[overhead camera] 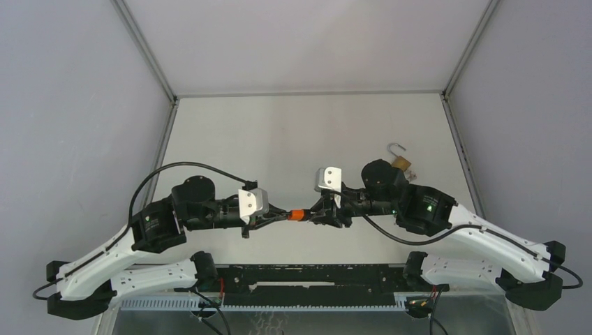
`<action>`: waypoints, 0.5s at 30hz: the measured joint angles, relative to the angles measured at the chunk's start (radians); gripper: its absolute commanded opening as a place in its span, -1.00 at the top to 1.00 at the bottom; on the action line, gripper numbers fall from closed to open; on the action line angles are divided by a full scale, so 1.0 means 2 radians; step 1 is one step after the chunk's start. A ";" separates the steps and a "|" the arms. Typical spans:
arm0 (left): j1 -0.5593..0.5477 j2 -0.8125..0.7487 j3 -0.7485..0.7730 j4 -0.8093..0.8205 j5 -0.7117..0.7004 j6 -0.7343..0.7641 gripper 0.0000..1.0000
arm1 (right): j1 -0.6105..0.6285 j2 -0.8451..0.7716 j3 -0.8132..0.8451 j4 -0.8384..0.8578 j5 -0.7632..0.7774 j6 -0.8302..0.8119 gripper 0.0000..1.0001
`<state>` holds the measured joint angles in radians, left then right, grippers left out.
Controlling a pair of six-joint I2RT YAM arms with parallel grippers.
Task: Lock with the key
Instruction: Lock the lock.
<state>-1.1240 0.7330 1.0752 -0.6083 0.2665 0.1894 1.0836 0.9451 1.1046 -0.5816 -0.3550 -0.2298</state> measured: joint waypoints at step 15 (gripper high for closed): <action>0.071 -0.044 -0.021 -0.002 -0.007 0.010 1.00 | -0.105 -0.027 -0.050 0.031 -0.032 0.004 1.00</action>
<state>-0.9817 0.6449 1.0325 -0.6113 0.2523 0.2096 0.8734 0.8921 1.0039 -0.5190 -0.4183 -0.2218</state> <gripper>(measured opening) 0.028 0.017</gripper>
